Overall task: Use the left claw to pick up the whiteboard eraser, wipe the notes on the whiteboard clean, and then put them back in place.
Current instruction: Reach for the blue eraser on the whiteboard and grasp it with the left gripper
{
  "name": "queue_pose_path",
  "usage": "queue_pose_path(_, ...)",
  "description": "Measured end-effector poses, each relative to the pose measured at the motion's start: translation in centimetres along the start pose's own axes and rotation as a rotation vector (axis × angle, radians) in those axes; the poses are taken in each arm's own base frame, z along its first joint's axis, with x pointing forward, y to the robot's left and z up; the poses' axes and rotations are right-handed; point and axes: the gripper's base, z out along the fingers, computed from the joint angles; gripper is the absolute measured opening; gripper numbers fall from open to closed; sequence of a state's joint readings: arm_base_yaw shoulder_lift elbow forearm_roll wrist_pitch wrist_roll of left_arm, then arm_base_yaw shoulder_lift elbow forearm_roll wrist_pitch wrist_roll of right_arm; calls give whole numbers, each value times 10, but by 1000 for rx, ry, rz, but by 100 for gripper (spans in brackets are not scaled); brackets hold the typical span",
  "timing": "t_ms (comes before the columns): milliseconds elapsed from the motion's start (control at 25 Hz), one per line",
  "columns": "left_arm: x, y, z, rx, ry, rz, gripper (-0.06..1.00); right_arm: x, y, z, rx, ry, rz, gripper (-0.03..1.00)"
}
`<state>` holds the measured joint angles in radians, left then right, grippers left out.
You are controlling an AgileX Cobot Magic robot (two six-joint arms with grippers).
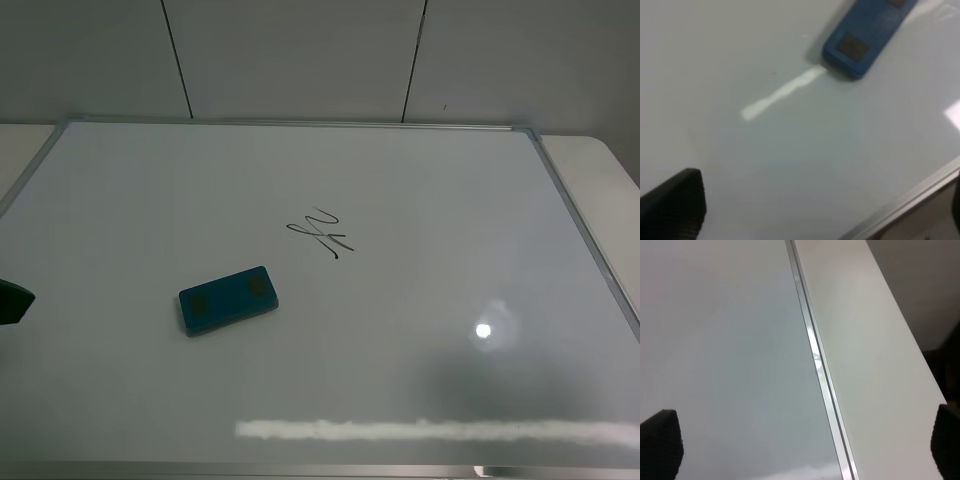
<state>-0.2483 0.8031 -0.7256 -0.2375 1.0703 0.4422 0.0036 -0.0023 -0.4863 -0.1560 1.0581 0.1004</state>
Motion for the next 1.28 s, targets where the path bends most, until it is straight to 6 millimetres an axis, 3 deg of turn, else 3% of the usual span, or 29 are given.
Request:
queue_pose_path(280, -21, -31, 38, 93, 89, 248, 99, 0, 0, 0, 0, 0, 0, 99)
queue_pose_path(480, -35, -46, 76, 98, 199, 326, 99, 0, 0, 0, 0, 0, 0, 99)
queue_pose_path(840, -90, -56, 128, 94, 301, 419, 99, 0, 0, 0, 0, 0, 0, 99)
queue_pose_path(1000, -97, -68, 146, 47, 321, 518, 99, 0, 0, 0, 0, 0, 0, 99)
queue_pose_path(1280, -98, -73, 180, 42, 313, 529, 99, 0, 0, 0, 0, 0, 0, 99)
